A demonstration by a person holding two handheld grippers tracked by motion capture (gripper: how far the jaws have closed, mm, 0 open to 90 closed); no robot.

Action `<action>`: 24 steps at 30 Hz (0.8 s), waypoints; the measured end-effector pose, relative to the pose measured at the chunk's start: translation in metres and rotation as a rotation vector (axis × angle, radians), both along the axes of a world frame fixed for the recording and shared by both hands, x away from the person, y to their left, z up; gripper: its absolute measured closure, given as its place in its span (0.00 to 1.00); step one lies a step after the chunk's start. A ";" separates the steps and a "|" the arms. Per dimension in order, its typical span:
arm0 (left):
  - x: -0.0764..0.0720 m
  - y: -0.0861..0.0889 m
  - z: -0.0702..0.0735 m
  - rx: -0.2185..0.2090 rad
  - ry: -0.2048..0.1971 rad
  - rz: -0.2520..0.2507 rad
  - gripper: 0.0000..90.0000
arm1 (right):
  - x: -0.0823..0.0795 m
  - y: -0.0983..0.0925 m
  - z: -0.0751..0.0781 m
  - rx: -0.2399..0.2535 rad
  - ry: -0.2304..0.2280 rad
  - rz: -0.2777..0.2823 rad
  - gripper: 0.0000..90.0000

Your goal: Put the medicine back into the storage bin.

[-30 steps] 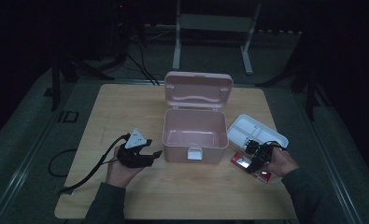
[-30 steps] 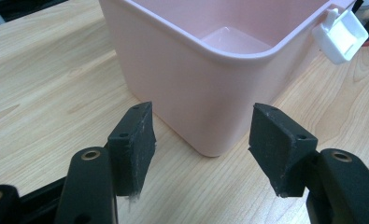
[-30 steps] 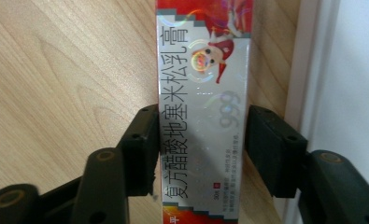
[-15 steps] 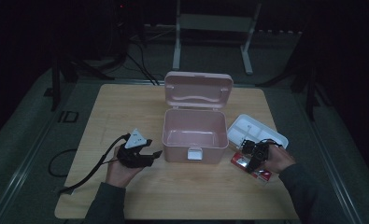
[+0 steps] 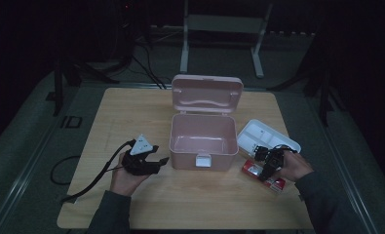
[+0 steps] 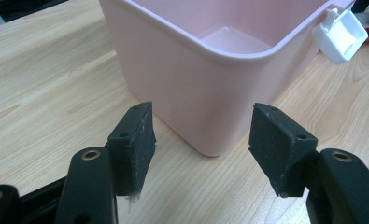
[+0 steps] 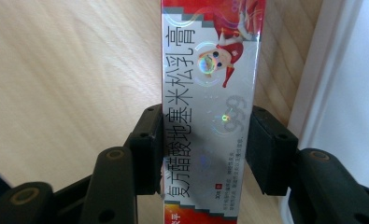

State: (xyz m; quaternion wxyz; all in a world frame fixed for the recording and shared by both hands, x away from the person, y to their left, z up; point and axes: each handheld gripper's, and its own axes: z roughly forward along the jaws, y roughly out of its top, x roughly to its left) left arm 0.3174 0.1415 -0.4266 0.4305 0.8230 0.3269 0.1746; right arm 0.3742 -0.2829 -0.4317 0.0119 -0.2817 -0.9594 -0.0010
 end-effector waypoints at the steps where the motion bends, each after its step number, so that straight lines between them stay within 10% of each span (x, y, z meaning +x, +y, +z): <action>1: 0.000 0.000 0.000 -0.001 0.000 0.000 0.45 | -0.001 0.001 0.004 0.006 -0.004 0.005 0.57; 24: 0.000 -0.001 -0.001 0.004 0.005 -0.009 0.45 | 0.007 0.015 0.102 0.060 -0.125 0.090 0.57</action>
